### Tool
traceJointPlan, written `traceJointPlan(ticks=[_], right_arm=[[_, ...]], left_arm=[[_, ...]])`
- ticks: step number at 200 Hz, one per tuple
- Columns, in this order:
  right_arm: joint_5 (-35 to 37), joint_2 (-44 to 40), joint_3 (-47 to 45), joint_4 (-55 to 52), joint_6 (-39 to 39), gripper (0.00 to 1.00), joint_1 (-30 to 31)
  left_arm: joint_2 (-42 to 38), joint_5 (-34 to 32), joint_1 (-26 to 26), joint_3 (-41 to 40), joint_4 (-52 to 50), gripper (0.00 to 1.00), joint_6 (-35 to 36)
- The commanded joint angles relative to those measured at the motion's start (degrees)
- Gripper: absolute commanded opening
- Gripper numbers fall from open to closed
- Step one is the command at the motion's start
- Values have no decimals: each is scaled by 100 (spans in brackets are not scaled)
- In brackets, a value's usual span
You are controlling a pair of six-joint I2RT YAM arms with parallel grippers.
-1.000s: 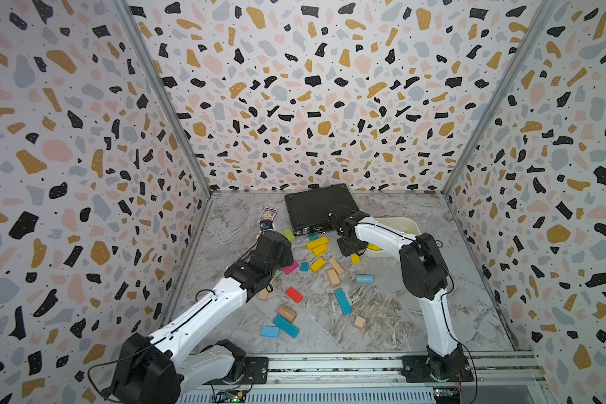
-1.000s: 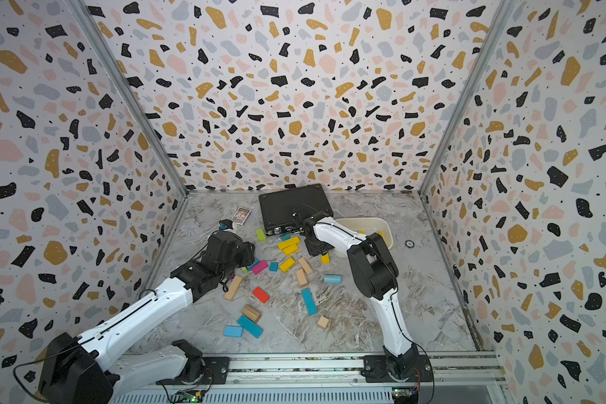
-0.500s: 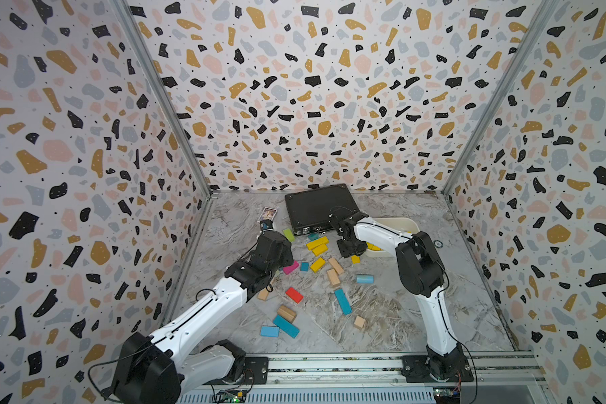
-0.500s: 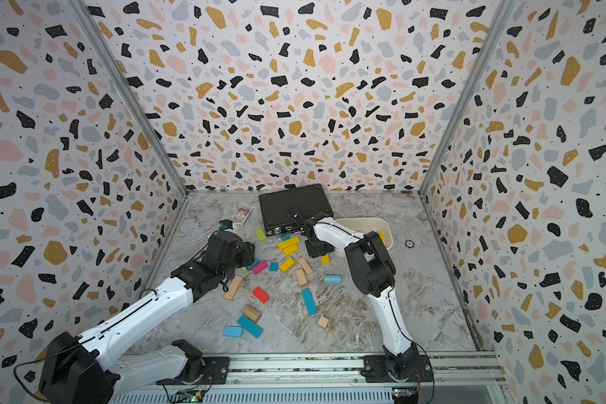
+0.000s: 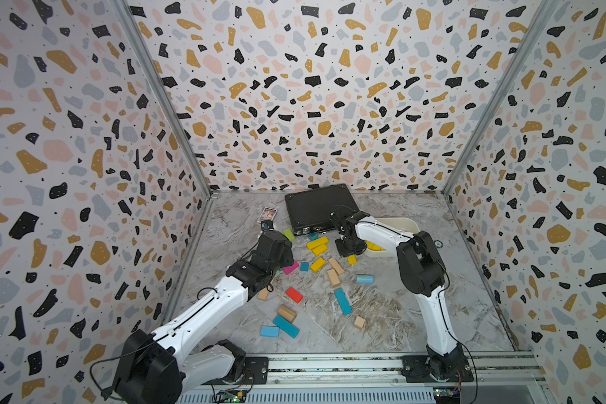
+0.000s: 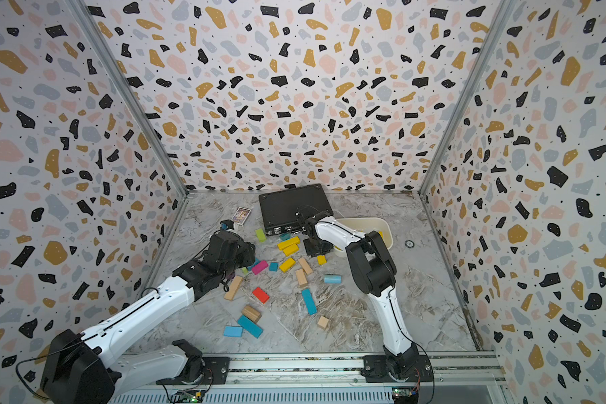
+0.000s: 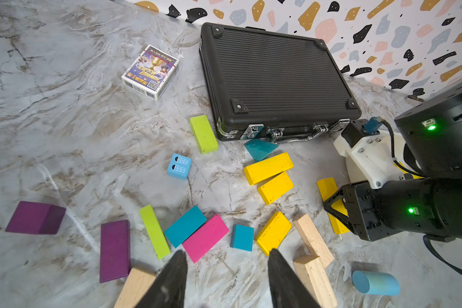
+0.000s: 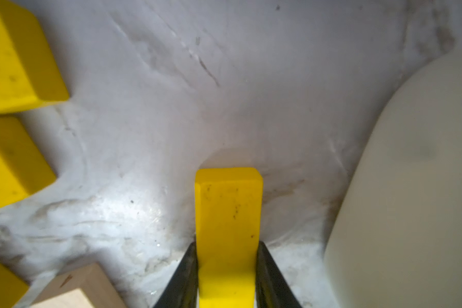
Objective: Pick out the yellow building blocks
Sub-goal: Pick up the building block from the center of the board.
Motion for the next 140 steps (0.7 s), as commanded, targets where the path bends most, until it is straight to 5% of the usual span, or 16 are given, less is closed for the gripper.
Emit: traceJointPlan(ticks=[1, 23, 94, 140], right_arm=[[-468, -65, -22, -38, -95, 28, 22], [-552, -192, 0, -35, -81, 19, 13], [-390, -1372, 132, -234, -172, 18, -134], [-47, -2374, -543, -396, -323, 17, -940]], left_arm=[[-43, -25, 27, -28, 162, 50, -3], [-69, -49, 27, -50, 166, 50, -22], [-162, -103, 35, -98, 163, 50, -10], [-175, -103, 44, -129, 187, 50, 29]])
